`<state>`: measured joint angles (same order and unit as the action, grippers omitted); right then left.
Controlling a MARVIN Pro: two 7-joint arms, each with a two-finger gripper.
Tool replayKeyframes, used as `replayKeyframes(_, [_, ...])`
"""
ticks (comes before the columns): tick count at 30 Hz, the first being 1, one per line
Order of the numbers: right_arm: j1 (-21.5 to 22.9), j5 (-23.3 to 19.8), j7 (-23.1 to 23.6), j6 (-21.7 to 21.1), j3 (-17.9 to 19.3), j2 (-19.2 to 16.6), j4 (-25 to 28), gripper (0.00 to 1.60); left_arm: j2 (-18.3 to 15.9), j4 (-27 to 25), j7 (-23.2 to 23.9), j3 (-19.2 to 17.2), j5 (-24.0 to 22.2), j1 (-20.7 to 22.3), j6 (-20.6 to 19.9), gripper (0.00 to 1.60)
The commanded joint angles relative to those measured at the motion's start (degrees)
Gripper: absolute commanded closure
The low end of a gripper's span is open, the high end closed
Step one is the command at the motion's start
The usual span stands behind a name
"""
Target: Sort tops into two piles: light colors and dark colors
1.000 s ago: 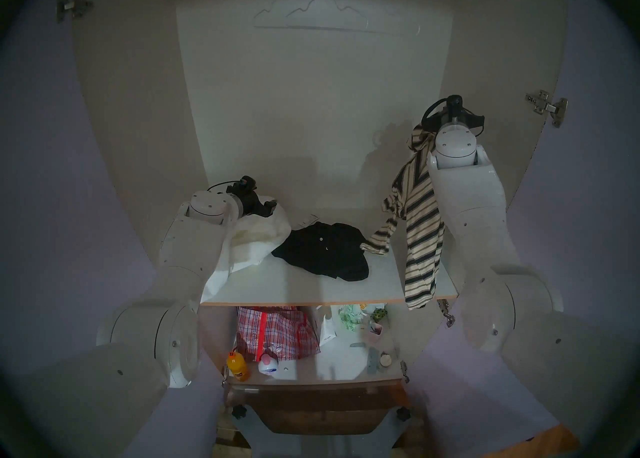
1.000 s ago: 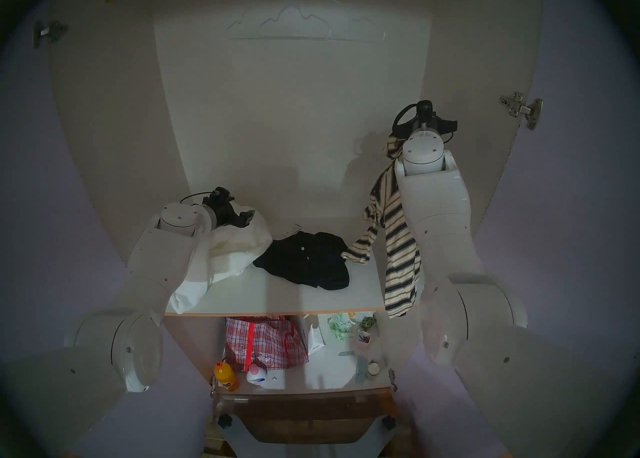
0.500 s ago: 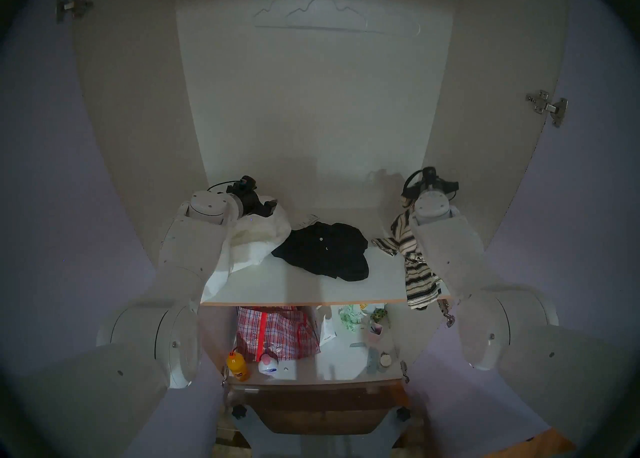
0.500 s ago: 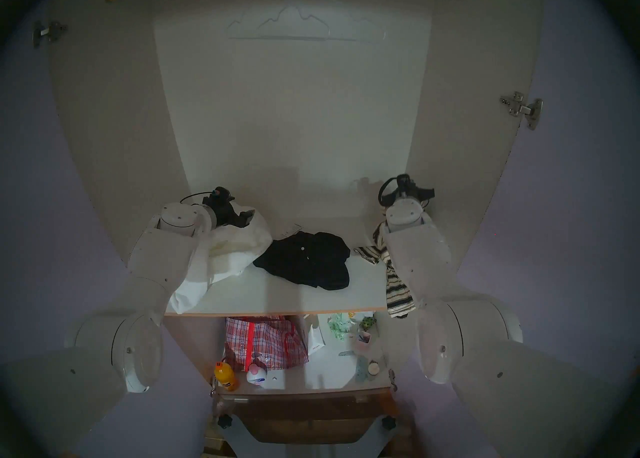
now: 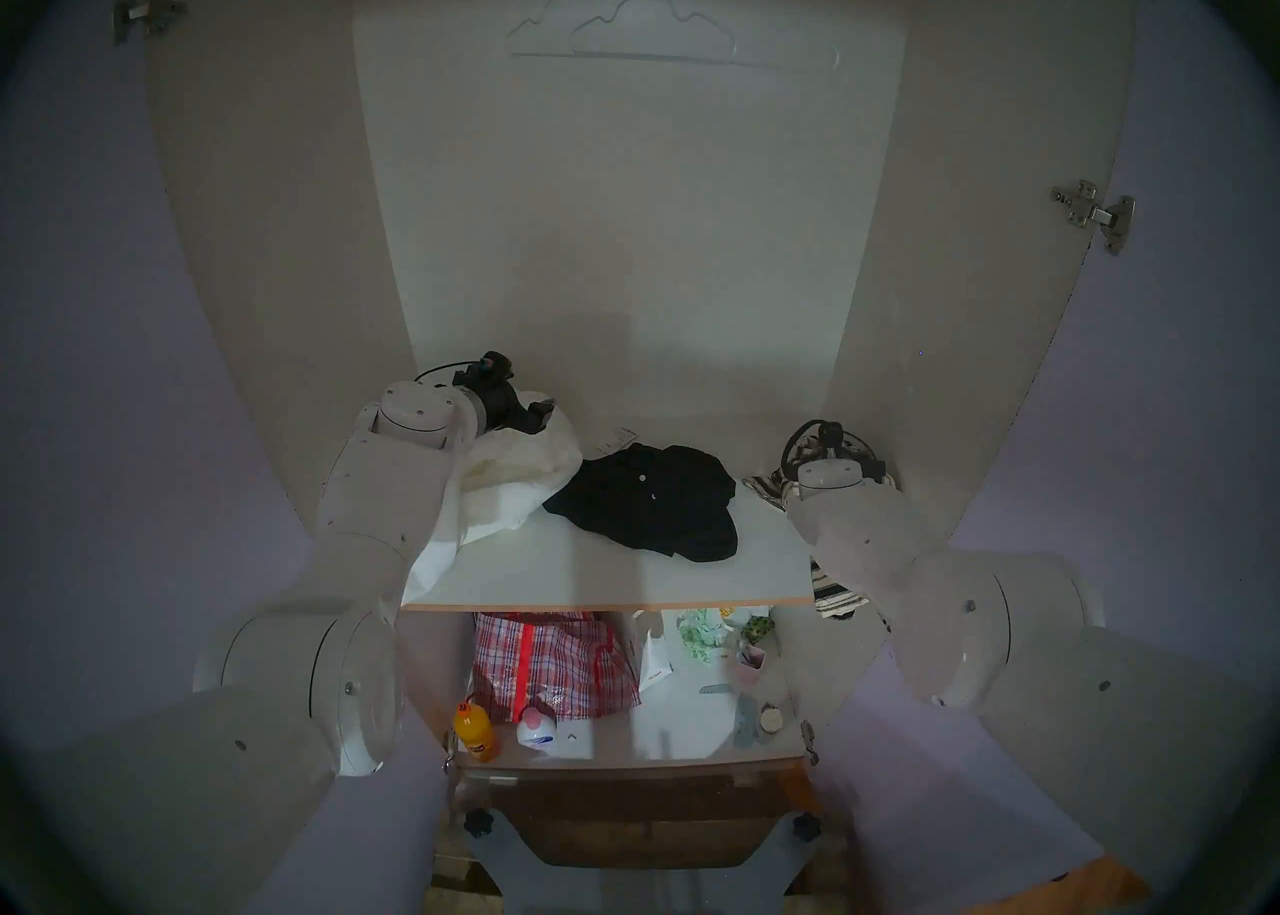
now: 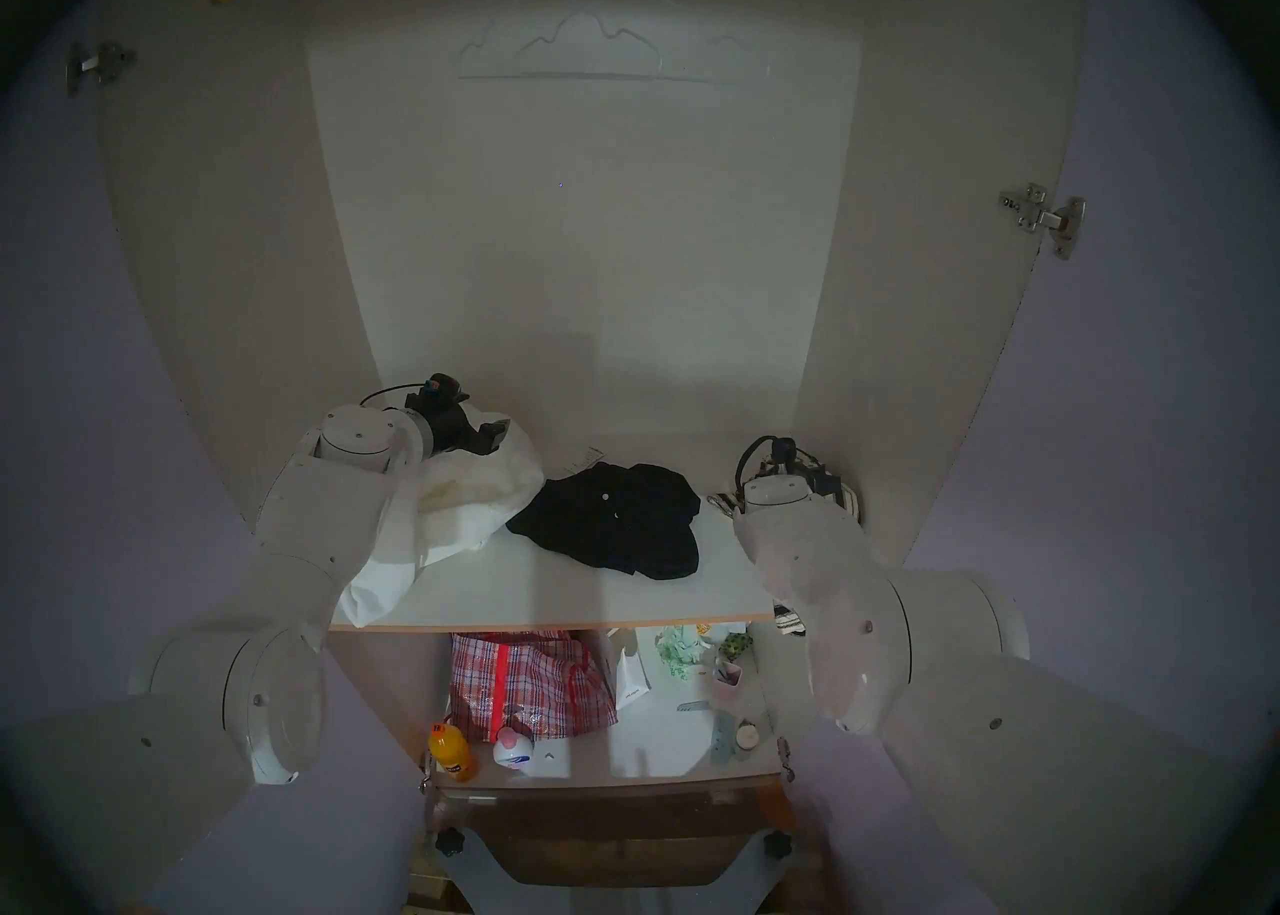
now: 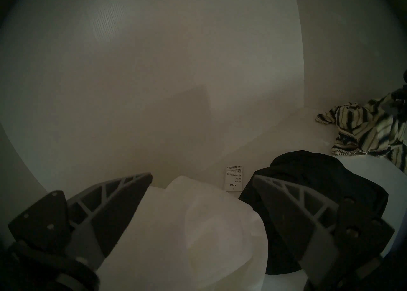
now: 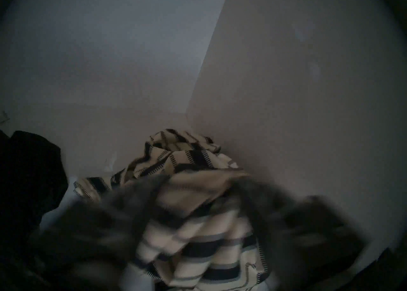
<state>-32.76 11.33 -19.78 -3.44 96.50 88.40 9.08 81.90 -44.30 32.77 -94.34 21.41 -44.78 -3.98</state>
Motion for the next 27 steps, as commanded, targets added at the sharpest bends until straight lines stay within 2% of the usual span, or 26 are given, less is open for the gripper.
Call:
replayKeyframes(1, [5.7,-2.1,4.4,-1.4,1.9,1.4,1.7,0.0,0.1,-1.4,0.1,-0.3,-0.4,2.0,0.2,0.0])
replayKeyframes(4, [7.6,-1.7,10.9,-3.1,2.3,2.2,0.8,0.0,0.1,-1.5,0.1,-0.3,-0.4,2.0,0.2,0.0])
replayKeyframes(7, [8.4,0.0,15.6,-4.6,0.6,2.9,0.3,0.0,0.1,-1.5,0.2,-0.3,-0.5,1.9,0.2,0.0])
replayKeyframes(8, [8.3,0.4,14.9,-4.7,0.1,3.2,0.5,0.0,0.1,-1.6,0.2,-0.3,-0.5,1.9,0.2,0.0])
replayKeyframes(9, [8.6,-0.4,13.9,-6.8,0.5,3.6,0.1,0.0,0.1,-1.6,0.2,-0.3,-0.5,1.9,0.1,0.0])
replayKeyframes(10, [9.1,-2.0,12.2,-9.4,1.9,3.7,-0.9,0.0,0.1,-1.6,0.2,-0.3,-0.5,1.9,0.1,0.0])
replayKeyframes(14, [8.5,-6.4,7.4,-13.6,7.4,3.2,-1.7,0.0,0.1,-1.6,0.2,-0.3,-0.5,1.9,0.2,0.0])
replayKeyframes(17, [7.2,-8.3,1.3,-11.7,9.3,3.5,-0.4,0.0,0.1,-1.5,0.2,-0.3,-0.5,1.9,0.2,0.0])
replayKeyframes(18, [7.4,-9.5,-0.6,-12.3,11.0,3.7,-0.6,0.0,0.1,-1.6,0.2,-0.3,-0.5,1.9,0.1,0.0])
replayKeyframes(20, [7.7,-9.7,-5.7,-12.4,12.0,4.4,-0.8,0.0,0.1,-1.7,0.3,-0.3,-0.5,1.9,0.1,0.0])
replayKeyframes(22, [8.0,-7.3,0.8,-13.3,10.3,4.3,-1.4,0.0,0.1,-1.6,0.3,-0.3,-0.5,1.9,0.1,0.0])
replayKeyframes(24, [8.4,-7.2,1.4,-14.3,9.7,5.3,-2.0,0.0,0.1,-1.5,0.2,-0.3,-0.5,1.9,0.2,0.0])
replayKeyframes(27, [8.0,-5.6,6.3,-14.3,6.7,6.0,-2.6,0.0,0.1,-1.5,0.2,-0.3,-0.4,1.9,0.2,0.0])
